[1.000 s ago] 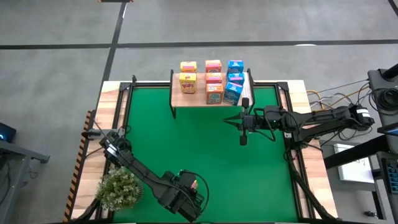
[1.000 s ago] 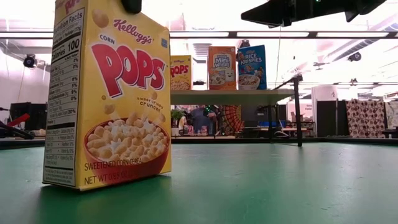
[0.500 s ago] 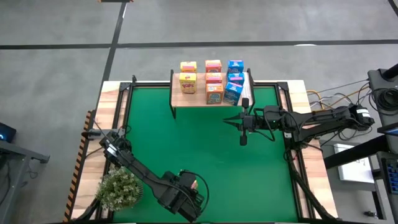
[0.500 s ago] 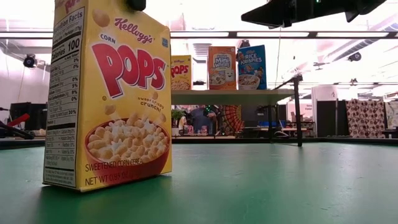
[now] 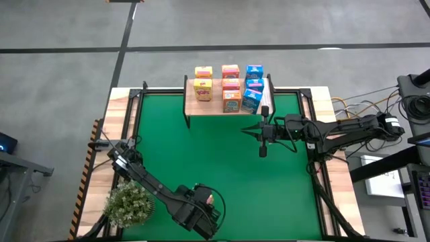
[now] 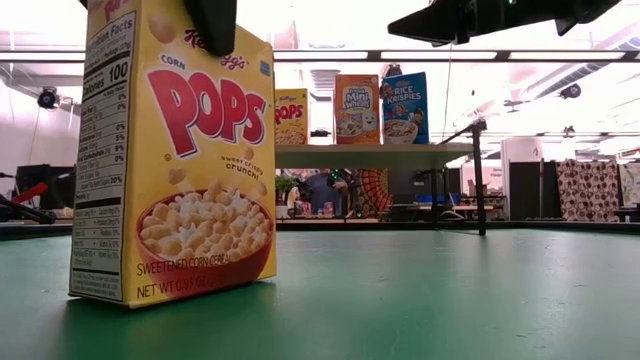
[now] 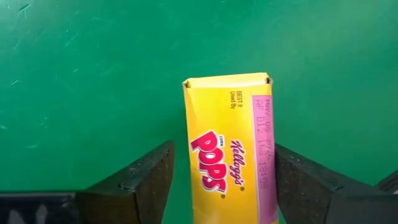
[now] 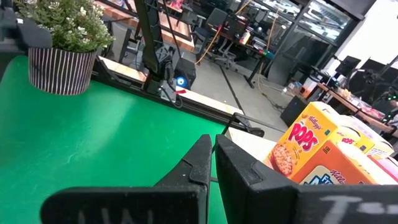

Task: Stack cereal on shelf
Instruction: Put the yellow cereal box on the shelf aligned with the other yellow cereal boxes

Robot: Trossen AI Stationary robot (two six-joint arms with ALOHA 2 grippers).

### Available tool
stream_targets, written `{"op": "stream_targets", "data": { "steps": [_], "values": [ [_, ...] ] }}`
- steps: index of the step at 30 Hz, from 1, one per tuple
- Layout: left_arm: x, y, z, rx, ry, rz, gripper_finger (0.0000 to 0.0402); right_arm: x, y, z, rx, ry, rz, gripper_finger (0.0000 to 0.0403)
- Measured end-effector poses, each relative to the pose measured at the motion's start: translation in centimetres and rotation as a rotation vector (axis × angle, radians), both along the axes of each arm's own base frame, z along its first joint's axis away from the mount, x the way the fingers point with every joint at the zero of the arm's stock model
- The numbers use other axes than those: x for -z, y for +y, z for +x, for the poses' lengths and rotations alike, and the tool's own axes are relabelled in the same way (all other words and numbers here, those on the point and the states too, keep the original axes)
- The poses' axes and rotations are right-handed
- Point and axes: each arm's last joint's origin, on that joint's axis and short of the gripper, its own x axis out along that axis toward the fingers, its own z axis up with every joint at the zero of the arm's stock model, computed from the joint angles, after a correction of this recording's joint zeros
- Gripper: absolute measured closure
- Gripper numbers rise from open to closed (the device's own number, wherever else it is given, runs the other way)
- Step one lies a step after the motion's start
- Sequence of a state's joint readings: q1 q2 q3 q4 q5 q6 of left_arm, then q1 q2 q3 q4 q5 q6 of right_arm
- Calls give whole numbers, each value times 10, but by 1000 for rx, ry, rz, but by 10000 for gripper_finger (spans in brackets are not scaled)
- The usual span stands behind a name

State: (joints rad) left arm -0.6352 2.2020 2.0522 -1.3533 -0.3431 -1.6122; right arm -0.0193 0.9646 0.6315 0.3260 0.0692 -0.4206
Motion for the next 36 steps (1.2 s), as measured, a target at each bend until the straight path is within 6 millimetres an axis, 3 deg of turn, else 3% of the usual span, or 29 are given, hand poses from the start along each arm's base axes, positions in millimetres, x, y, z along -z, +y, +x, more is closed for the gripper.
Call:
{"op": "stream_targets", "data": {
  "steps": [11,18,28,36],
  "values": [
    [-6,1,-1,11,4,3,234,1,0,0,0,8,2,390],
    [-7,2,-1,100,10,42,244,1,0,0,1,10,2,390],
    [-44,6,1,549,26,240,245,2,0,0,2,26,11,390],
    [-85,29,1,858,113,390,245,5,0,-1,5,58,30,390]
  ]
}}
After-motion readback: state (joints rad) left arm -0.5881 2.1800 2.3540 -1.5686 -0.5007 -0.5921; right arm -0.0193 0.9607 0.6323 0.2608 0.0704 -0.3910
